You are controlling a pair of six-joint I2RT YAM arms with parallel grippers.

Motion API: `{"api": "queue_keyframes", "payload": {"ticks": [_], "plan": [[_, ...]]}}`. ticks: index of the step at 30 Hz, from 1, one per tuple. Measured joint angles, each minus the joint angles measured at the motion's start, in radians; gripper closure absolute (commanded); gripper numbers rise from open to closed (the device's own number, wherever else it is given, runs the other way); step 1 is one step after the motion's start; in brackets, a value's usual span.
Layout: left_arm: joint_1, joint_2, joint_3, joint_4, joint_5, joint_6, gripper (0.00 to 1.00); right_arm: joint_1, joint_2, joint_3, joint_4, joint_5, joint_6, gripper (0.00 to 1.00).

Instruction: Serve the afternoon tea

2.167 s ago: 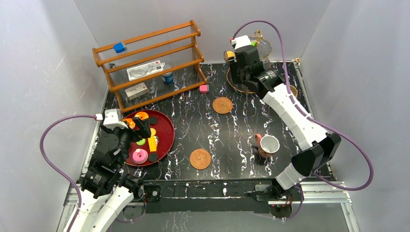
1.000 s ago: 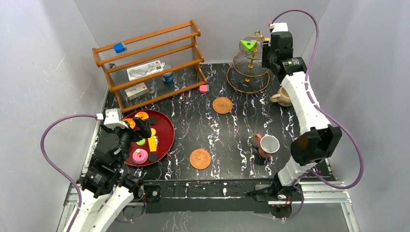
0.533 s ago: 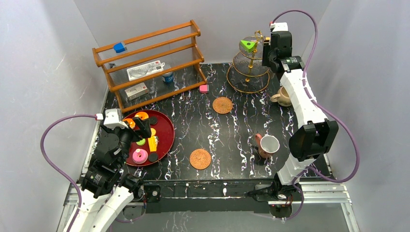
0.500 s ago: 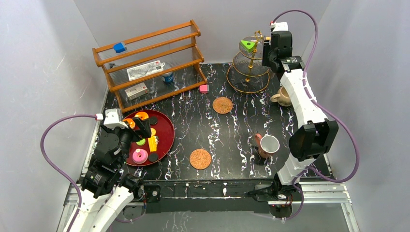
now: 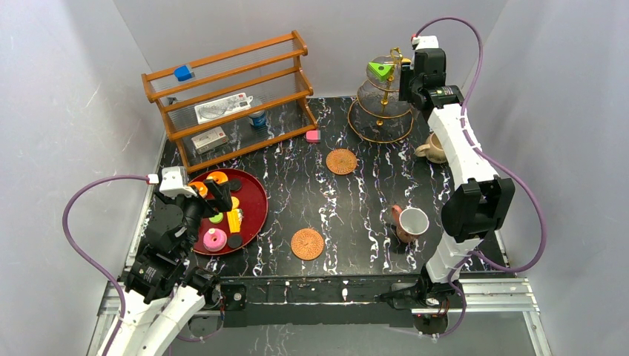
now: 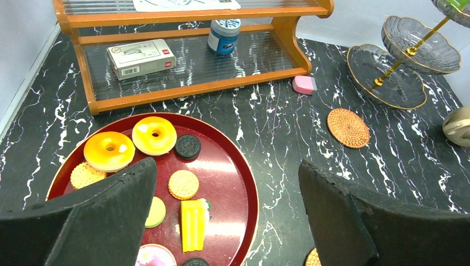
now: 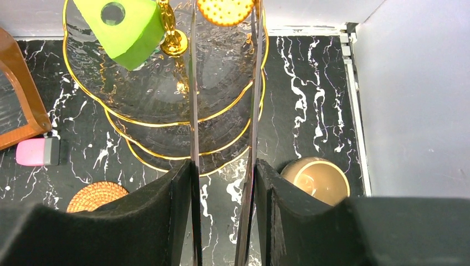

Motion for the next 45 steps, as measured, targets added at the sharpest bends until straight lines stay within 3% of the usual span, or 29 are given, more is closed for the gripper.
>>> {"api": "queue_keyframes", "payload": {"ticks": [20, 33, 45], "plan": [[0.0, -0.001, 0.0, -0.001, 0.0, 0.0, 0.04, 0.0, -0.028, 0.0, -0.033, 0.0, 0.03, 0.47], [0.0, 0.002, 0.0, -0.001, 0.002, 0.0, 0.04, 0.0, -0.211, -0.074, -0.143, -0.002, 0.132, 0.49], [0.0, 0.015, 0.0, -0.002, 0.011, 0.0, 0.04, 0.035, -0.343, -0.201, -0.226, -0.119, 0.184, 0.51]]}}
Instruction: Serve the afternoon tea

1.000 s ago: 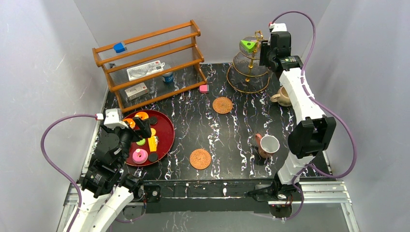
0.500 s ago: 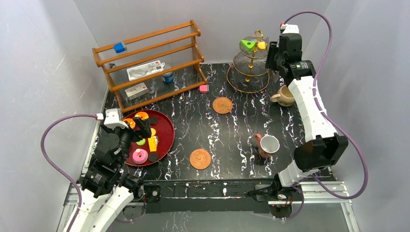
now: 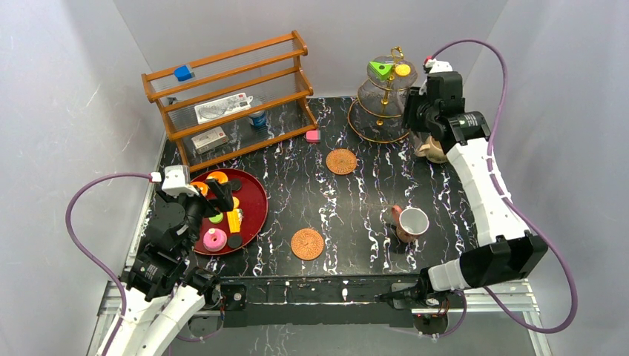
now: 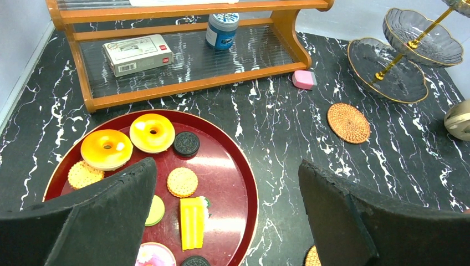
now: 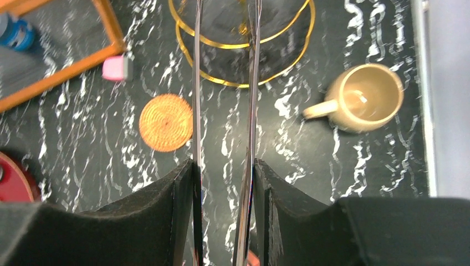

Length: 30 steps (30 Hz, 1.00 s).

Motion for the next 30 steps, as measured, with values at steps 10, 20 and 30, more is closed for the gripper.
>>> {"api": "queue_keyframes", "payload": {"ticks": [10, 20, 30], "plan": [[0.0, 0.002, 0.0, 0.0, 0.008, 0.0, 0.04, 0.189, -0.066, -0.124, 0.014, -0.074, 0.045, 0.51], [0.0, 0.002, 0.0, 0.0, 0.01, 0.0, 0.04, 0.428, -0.077, -0.23, 0.111, -0.129, 0.111, 0.51], [0.0, -0.031, 0.0, -0.006, -0.022, -0.008, 0.05, 0.661, 0.01, -0.254, 0.228, -0.12, 0.187, 0.52]]}}
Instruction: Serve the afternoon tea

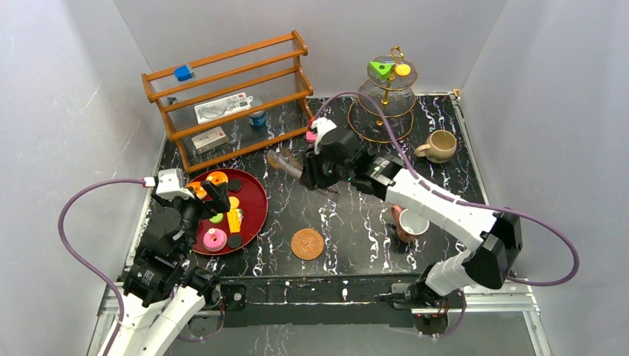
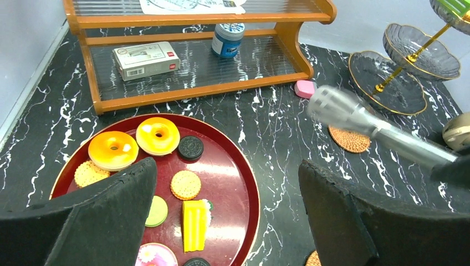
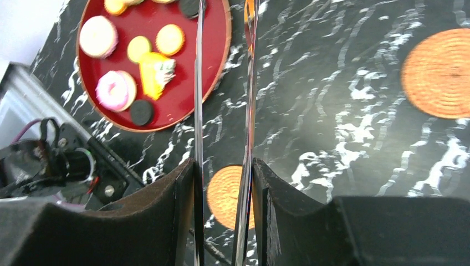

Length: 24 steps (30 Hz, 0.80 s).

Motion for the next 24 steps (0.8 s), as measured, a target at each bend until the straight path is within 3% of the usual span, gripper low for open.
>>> {"api": "queue_keyframes", "payload": {"ticks": [7, 13, 24], "plan": [[0.0, -0.016, 0.0, -0.004, -0.038, -0.001, 0.05, 0.18, 0.085, -0.036, 0.087, 0.002, 0.066, 0.49], [0.0, -0.023, 0.0, -0.013, -0.05, -0.004, 0.05, 0.299, 0.25, 0.014, 0.106, 0.033, 0.095, 0.48], [0.0, -0.06, 0.0, -0.025, -0.082, -0.016, 0.04, 0.36, 0.388, 0.113, 0.101, 0.048, 0.101, 0.44]]}}
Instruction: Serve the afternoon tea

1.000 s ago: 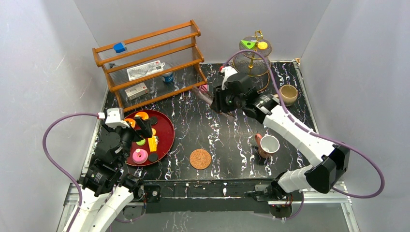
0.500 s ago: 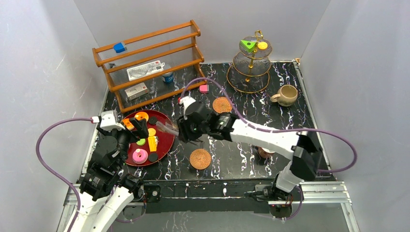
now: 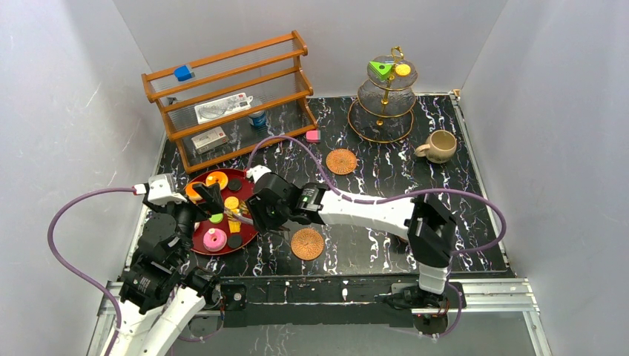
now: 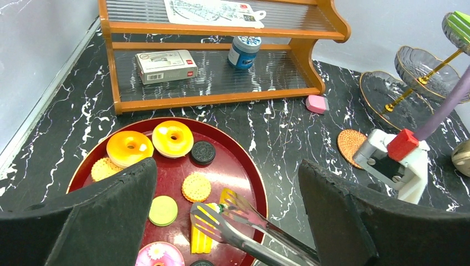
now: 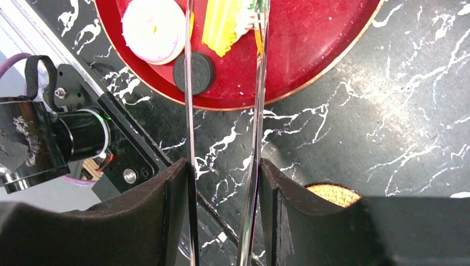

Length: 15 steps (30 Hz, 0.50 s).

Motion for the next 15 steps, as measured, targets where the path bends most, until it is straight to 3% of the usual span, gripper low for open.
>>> {"api": "queue_keyframes", "payload": {"ticks": [15], "plan": [[0.0, 0.0, 0.0, -0.006, -0.002, 0.0, 0.05, 0.025, 0.091, 0.084, -0.057, 0.069, -0.023, 0.44]]}}
